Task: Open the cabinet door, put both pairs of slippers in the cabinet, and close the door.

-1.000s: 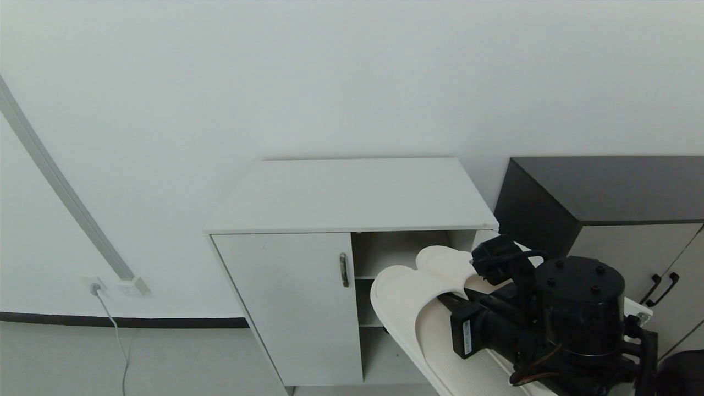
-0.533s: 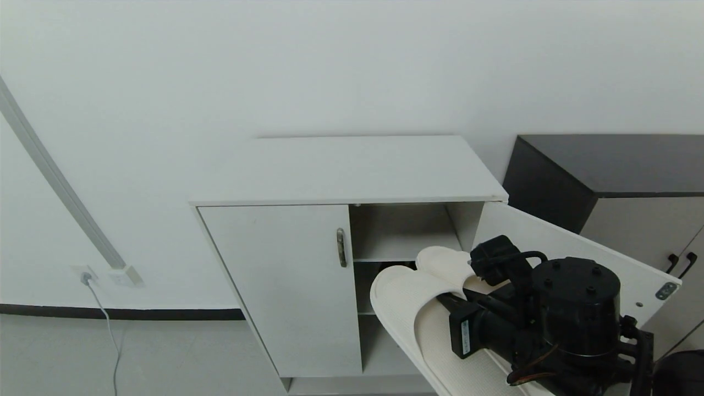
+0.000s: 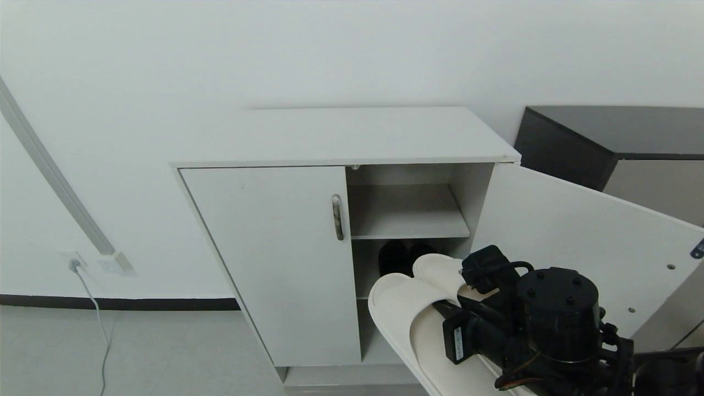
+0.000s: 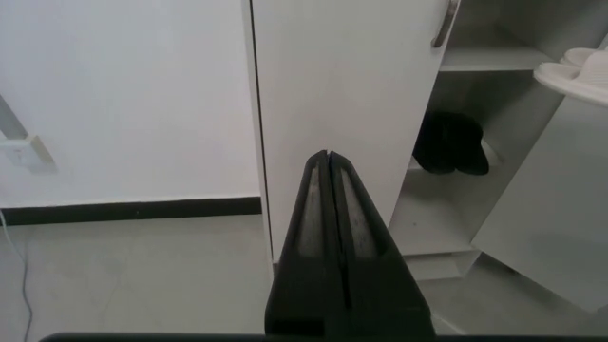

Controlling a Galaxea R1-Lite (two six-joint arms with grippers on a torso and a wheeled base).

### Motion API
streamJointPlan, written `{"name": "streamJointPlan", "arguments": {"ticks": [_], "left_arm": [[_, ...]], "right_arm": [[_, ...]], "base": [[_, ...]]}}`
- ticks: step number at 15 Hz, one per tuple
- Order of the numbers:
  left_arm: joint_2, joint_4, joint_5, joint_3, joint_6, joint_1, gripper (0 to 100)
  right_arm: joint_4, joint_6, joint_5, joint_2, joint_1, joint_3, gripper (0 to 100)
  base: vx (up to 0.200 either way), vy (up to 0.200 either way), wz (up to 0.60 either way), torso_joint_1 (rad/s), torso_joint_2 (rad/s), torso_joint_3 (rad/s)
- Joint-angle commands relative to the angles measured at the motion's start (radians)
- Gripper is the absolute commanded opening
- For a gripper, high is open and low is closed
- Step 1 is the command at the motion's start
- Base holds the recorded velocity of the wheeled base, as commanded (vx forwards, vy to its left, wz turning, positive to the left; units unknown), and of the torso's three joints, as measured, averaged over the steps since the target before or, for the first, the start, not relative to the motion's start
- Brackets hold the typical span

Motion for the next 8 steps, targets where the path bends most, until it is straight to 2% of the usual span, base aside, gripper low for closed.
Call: {"name": "streamJointPlan", "arguments": {"ticks": [1, 8], "left_arm": [[0.000, 0.000, 0.000, 0.000, 0.000, 0.000, 0], [0.000, 0.000, 0.000, 0.000, 0.000, 0.000, 0]], "right_arm": [[-0.003, 0.001, 0.000, 0.017, -0.003, 0.005, 0], [-0.005, -0.002, -0.001, 0.017, -0.001, 0.009, 0]], "base": [[0.000, 0.000, 0.00, -0.159, 0.48, 0.325], [0.000, 0.000, 0.00, -0.110, 0.46, 0.346]]}}
